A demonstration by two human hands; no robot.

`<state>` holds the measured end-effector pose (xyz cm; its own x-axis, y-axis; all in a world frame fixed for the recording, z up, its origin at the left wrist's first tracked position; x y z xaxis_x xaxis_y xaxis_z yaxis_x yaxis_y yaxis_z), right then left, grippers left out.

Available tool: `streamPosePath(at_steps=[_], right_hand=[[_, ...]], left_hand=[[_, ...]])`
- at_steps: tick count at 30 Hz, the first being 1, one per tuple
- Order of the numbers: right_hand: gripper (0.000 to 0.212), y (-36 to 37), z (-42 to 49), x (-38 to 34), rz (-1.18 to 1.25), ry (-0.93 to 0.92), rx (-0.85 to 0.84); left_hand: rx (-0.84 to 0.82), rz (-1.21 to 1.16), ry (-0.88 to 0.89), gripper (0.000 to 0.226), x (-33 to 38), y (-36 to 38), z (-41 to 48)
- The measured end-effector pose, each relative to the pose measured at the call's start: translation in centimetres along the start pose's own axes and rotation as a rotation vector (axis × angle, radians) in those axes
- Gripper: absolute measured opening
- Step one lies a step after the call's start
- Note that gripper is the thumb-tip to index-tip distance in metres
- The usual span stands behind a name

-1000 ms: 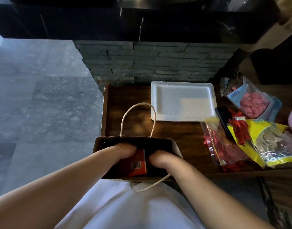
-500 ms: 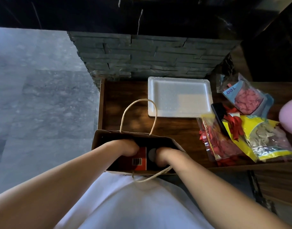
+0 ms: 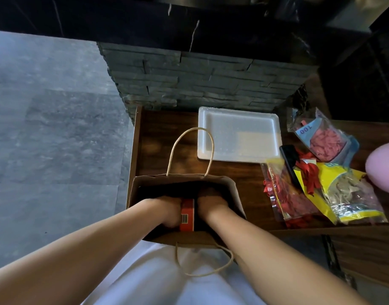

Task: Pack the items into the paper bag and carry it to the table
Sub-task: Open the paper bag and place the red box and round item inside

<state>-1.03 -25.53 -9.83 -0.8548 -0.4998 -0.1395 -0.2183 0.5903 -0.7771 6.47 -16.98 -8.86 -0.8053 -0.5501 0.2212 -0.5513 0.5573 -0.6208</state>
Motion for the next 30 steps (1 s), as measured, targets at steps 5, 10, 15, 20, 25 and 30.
streamPosePath(at_steps=[5,10,15,20,25,30], right_hand=[[0.037,-2.1,-1.4,0.2,0.049,0.005,0.095],[0.042,-4.3,-3.1,1.0,0.387,0.083,0.231],[0.038,-4.1,-2.6,2.1,0.698,0.299,0.102],[0.037,-3.4,-2.6,3.4,0.778,0.415,0.001],[0.06,-3.0,-2.9,3.4,0.792,0.424,-0.044],[0.054,-3.1,-3.5,3.8,0.803,0.413,-0.025]], left_hand=[[0.08,-0.037,0.018,0.033,0.9,-1.7,-0.3],[0.243,-0.453,0.03,0.054,1.1,-4.0,0.0],[0.015,-0.99,-0.187,0.049,1.1,-3.3,-0.3],[-0.16,-1.153,-0.508,0.036,2.4,-1.9,-1.0],[-0.258,-1.295,-0.608,0.048,4.1,-0.2,0.0],[-0.28,-1.326,-0.596,0.045,5.0,0.0,1.1]])
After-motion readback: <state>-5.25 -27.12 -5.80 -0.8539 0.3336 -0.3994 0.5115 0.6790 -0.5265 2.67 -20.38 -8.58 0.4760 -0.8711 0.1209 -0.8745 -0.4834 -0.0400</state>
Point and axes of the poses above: each hand's wrist, its own z-axis towards the middle knuckle, its own y-axis out of the palm, x = y × z, the point moved 5 cm from there along z, towards the middle knuckle, and after that the axes turned 14 degrees about x, right-handed, at the moved point
